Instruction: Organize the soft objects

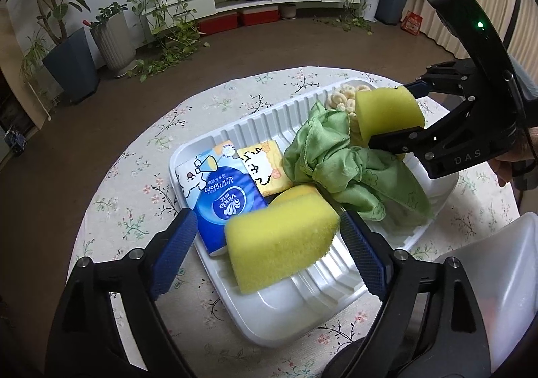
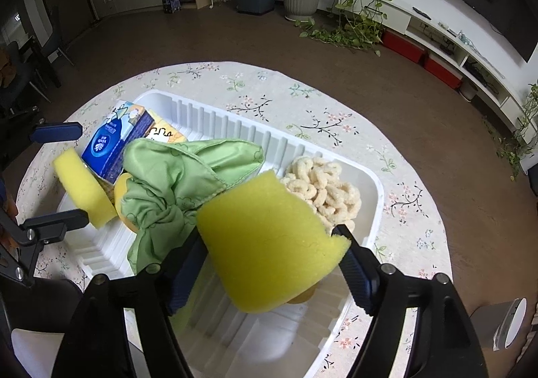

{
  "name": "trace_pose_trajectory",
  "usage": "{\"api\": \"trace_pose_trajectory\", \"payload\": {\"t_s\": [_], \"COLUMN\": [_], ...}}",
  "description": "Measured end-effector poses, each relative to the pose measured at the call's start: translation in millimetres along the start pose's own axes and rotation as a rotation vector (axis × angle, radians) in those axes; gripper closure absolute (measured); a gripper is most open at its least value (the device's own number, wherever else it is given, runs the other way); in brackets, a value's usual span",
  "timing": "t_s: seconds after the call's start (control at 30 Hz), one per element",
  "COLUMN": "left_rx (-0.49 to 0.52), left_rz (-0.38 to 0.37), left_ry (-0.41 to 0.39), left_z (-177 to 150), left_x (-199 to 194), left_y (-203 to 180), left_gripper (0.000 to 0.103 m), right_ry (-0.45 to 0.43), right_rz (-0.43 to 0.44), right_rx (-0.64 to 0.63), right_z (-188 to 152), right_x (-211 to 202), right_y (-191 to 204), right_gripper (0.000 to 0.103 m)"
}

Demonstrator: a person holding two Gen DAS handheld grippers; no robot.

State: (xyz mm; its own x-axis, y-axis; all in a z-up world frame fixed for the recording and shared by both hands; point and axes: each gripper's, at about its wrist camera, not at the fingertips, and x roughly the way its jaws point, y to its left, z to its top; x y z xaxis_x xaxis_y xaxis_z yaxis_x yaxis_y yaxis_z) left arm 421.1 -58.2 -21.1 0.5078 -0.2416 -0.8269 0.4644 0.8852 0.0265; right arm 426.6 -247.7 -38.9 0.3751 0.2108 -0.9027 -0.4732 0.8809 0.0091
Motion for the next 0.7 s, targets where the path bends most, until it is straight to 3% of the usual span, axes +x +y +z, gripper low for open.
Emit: {"api": "trace_pose_trajectory", "payload": {"t_s": [0.1, 0.4, 0.53, 0.7], "left_rx": [-0.002, -0.036, -0.057, -0.089], "left_rz": [0.007, 0.02, 0.031, 0.073], "left_ry": [-0.006, -0.036, -0.064, -0.116], "left_z": [0, 0, 0, -2], "left_x": [-3, -14, -27, -56], "left_y": [1, 9, 15, 22], "left_gripper": [0.016, 0.016, 0.004, 0.0], "right_ry": [-0.005, -0.03, -0.044, -0.08], "right_rz": [0.007, 0.024, 0.018, 0.004], "right_rx": [0.001, 0.004, 0.024, 0.068], "right_z": [-1, -2, -5, -11], "right_x": [-3, -14, -24, -50], "right_y": [0, -3, -9, -21], "right_gripper": [0.02, 0.017, 0.015, 0.009]}}
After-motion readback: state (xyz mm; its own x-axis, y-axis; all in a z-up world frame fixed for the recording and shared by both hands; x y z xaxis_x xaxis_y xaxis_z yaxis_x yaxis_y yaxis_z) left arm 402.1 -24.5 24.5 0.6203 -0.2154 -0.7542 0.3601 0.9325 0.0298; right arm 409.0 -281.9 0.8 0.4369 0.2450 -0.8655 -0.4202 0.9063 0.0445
